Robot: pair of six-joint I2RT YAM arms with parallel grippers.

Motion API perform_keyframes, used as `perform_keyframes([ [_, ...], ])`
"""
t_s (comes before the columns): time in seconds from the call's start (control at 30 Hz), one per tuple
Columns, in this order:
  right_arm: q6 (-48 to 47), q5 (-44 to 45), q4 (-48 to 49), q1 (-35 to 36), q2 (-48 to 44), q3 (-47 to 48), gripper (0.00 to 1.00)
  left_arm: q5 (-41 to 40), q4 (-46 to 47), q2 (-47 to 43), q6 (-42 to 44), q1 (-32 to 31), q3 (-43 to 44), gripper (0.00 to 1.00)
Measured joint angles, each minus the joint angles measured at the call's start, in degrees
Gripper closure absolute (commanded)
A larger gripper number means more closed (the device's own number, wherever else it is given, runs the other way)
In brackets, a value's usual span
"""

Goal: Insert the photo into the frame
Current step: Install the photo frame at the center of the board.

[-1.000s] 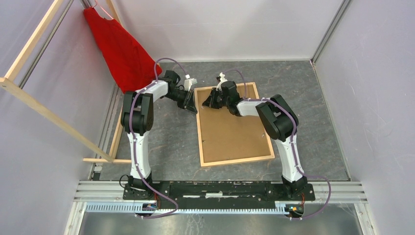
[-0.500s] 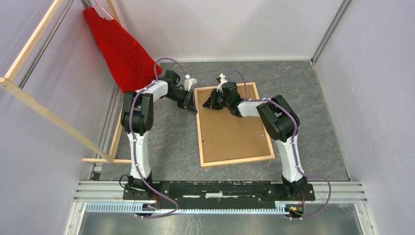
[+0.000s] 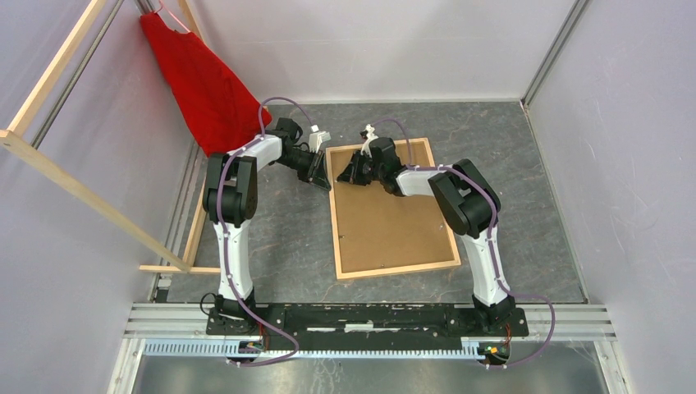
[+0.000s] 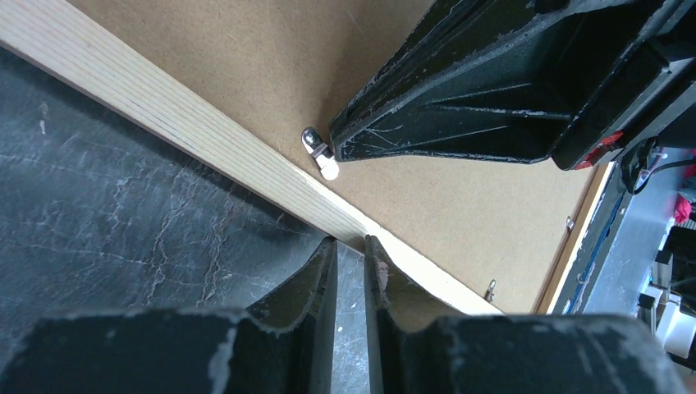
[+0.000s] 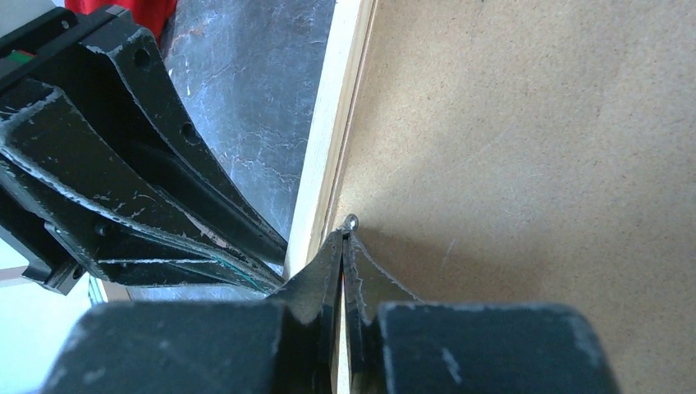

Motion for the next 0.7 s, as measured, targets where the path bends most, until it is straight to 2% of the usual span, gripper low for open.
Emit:
perform_keyframes([
  [0.7,2.8,0.1,-0.5,0.1,1.6,2.2,0.92,0.0,0.3,-0.1,0.0,0.0,-0.4,0.79],
])
